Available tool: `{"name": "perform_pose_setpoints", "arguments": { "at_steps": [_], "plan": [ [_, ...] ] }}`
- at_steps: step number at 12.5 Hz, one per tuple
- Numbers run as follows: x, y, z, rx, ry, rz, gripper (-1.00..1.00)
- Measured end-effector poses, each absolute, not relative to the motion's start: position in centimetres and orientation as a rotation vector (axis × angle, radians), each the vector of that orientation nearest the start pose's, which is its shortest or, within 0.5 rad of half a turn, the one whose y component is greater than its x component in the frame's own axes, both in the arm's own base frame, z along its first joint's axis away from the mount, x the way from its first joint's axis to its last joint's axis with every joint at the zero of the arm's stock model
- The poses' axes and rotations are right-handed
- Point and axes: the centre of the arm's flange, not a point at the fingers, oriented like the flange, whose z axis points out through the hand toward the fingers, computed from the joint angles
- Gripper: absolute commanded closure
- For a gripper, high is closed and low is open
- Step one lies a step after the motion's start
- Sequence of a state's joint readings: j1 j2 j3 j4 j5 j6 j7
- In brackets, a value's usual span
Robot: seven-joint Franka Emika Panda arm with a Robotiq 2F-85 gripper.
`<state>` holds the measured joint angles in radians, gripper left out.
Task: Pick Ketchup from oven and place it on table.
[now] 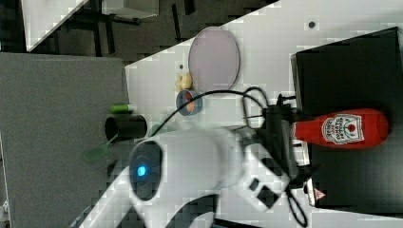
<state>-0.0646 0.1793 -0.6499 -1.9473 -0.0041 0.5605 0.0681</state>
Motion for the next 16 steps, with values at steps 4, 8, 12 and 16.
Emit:
{"name": "perform_pose_setpoints", "arguments": {
  "at_steps": [4,8,12,16],
  "plan": [
    [46.7,-39.3,37.7,-2.150,2.338,-0.123,-1.00],
    [46.4,-39.0,35.2,-2.153,2.355,-0.083,-1.00],
    [46.1,-39.3,34.1,-2.147,2.372,-0.062,-0.68],
    [46.8,-39.5,34.6,-2.156,2.363,-0.102,-0.29]
  ]
}}
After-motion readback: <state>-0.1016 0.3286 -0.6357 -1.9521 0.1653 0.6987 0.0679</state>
